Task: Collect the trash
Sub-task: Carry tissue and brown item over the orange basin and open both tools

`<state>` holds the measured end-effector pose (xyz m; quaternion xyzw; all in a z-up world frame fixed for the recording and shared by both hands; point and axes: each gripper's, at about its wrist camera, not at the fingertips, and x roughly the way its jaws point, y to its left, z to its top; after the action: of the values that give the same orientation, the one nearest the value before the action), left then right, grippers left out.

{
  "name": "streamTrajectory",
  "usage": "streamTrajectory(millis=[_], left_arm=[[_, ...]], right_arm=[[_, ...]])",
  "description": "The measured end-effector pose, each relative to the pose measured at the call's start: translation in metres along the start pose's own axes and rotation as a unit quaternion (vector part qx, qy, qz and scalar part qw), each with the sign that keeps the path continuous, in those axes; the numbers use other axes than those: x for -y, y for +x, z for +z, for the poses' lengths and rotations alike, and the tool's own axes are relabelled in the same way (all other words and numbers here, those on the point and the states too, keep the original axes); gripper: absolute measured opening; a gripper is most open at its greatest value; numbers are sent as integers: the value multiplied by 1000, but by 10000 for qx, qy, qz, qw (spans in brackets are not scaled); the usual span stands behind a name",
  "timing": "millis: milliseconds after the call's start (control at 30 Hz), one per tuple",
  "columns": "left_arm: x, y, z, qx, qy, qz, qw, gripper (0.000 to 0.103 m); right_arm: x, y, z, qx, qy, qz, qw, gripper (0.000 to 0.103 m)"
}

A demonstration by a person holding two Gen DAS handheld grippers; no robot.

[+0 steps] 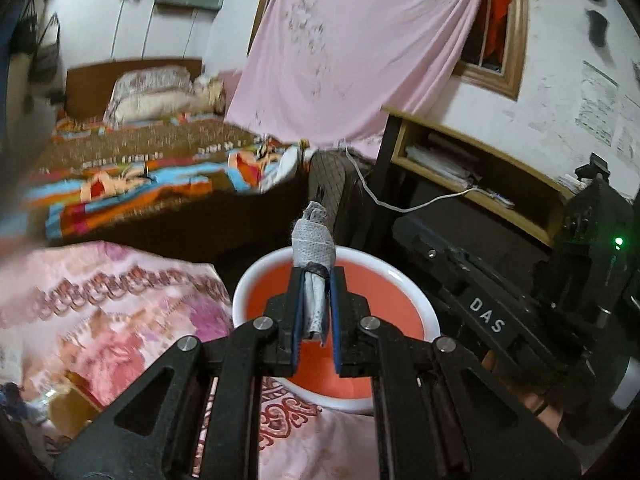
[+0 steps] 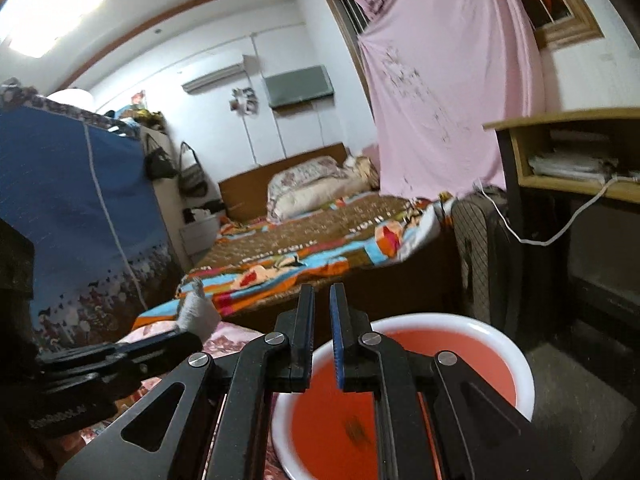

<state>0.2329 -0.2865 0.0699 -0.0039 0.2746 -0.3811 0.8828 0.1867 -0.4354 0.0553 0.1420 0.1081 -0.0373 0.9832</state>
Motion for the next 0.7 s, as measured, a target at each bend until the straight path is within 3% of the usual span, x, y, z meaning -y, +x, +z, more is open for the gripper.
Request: streamTrajectory(millis=[267, 333, 500, 700], left_arm=[[-3, 20, -2, -443, -405, -171, 9980, 0], [-3, 22, -4, -504, -453, -182, 9975, 9], [-7, 23, -5, -484, -592, -187, 9969, 18], [-16, 7, -7, -237, -704, 100, 9972, 28]], right_arm=[[16, 10, -3, -377, 325, -113, 9987, 7], [19, 11, -5, -444, 403, -119, 9981, 8], [20, 12, -7, -509, 449, -145, 9976, 9], [18, 13, -4, -471, 377, -138, 9981, 14]])
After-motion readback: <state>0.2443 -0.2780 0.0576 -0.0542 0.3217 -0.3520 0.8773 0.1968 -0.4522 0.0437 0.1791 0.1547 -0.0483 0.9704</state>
